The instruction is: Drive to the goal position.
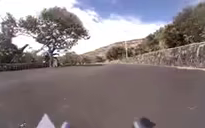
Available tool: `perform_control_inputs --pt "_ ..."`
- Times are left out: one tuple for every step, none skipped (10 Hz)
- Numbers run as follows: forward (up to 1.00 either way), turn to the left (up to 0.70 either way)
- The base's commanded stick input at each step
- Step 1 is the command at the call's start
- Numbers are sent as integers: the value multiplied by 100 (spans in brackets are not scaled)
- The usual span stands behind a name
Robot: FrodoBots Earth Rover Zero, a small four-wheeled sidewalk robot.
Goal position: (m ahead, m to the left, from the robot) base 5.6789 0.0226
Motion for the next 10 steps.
perform_control_inputs --pt "85 0" --pt "85 0" --pt "85 0" --pt "85 0" --pt "85 0" --pt "85 0" --pt "85 0" --pt "85 0" --pt "85 0" --pt "85 0"
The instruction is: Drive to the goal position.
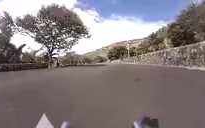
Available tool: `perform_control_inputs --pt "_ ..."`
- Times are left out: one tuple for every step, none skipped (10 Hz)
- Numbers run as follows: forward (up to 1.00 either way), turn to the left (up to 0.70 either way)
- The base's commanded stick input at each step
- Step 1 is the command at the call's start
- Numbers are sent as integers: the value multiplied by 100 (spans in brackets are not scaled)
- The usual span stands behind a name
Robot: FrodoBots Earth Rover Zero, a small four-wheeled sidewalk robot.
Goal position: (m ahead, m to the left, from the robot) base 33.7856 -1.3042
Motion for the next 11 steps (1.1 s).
perform_control_inputs --pt "85 0" --pt "85 0" --pt "85 0" --pt "85 0" --pt "85 0" --pt "85 0" --pt "85 0" --pt "85 0" --pt "85 0" --pt "85 0" --pt "85 0"
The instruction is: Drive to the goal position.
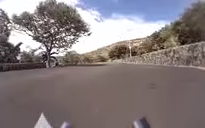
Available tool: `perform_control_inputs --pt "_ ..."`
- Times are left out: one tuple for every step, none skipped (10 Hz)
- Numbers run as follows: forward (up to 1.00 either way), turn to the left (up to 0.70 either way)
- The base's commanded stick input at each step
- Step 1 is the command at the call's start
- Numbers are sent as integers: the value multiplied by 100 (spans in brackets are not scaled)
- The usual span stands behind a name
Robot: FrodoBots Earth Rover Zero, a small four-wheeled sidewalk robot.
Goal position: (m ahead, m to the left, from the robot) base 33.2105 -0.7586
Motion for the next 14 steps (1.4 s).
perform_control_inputs --pt "85 0" --pt "85 0" --pt "85 0" --pt "85 0" --pt "85 0" --pt "85 0" --pt "85 0" --pt "85 0" --pt "85 0" --pt "85 0" --pt "85 0" --pt "85 0" --pt "85 0" --pt "85 -3"
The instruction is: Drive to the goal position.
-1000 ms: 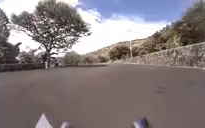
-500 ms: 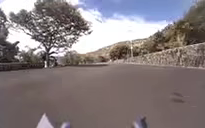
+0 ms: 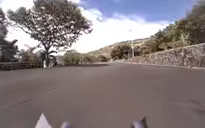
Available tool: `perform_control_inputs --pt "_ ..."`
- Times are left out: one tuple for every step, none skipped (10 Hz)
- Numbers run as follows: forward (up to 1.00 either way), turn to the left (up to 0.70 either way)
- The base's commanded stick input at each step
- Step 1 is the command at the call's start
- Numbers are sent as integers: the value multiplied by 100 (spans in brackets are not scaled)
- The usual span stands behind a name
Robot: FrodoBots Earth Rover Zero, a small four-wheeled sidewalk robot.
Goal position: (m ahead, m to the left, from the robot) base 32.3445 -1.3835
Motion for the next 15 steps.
perform_control_inputs --pt "85 -24" --pt "85 -34" --pt "85 -34" --pt "85 -16" --pt "85 0" --pt "85 0" --pt "85 0" --pt "85 0" --pt "85 0" --pt "85 0" --pt "85 0" --pt "85 0" --pt "85 0" --pt "85 0" --pt "85 0"
